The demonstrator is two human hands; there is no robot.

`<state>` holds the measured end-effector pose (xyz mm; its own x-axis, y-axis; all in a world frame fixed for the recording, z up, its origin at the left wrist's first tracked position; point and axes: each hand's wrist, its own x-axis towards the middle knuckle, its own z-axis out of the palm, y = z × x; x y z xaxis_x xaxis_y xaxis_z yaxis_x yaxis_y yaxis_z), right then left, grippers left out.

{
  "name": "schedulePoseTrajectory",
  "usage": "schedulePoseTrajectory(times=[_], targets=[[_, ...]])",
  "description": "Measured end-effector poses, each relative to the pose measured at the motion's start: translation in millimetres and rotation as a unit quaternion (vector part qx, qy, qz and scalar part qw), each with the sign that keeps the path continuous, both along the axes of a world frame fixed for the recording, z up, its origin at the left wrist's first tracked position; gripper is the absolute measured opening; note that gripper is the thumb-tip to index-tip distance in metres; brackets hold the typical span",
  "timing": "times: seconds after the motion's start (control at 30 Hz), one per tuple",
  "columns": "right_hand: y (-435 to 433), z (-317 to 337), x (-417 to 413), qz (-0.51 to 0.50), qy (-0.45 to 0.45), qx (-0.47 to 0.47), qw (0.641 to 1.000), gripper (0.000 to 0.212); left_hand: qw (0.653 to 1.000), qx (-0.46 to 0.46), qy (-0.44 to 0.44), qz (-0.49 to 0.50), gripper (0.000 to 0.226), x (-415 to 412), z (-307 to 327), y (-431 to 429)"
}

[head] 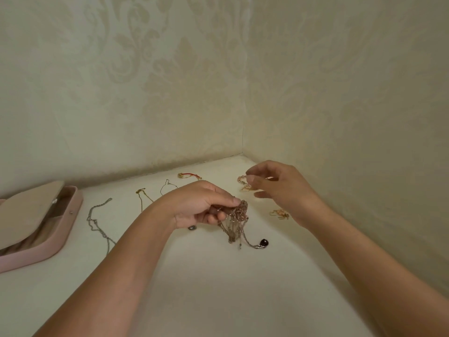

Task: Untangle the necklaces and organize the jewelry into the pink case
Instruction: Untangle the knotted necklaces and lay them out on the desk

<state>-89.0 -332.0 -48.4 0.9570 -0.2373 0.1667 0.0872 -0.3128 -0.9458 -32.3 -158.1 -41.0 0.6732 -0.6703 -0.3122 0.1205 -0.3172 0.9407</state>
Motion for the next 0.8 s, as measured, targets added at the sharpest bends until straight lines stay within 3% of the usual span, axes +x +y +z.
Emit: schedulePoseTrajectory(times=[0.17,0.27,0.57,0.7,0.8], targets=[[4.6,7.8,-7.4,0.029,0.032,-0.027,0.999,0.022,0.996,-0.029,-0.008,0.087,0.016,2.3,-4.2,-4.8],[8.4,3.9,-7.5,0.043,0.064,-0.06,0.995,0.021,0.995,-0.035,-0.035,0.084,0.013,2.4,-4.9,-4.9],[5.1,2.6,-6.3,0.042,0.072,-0.015,0.996,0.004,0.991,-0.02,-0.109,0.075,0.018,3.5,-5.7,-2.8],[3.2,3.7,-6.5,0.014,0.078,-0.041,0.996,0.016,0.991,-0.031,-0.105,0.076,0.017,2.8,-4.9,-2.3],[5.2,3.5,-6.7,0.009,0.064,-0.045,0.997,0.013,0.992,-0.034,-0.105,0.06,0.015,1.7,-3.8,-1.8]])
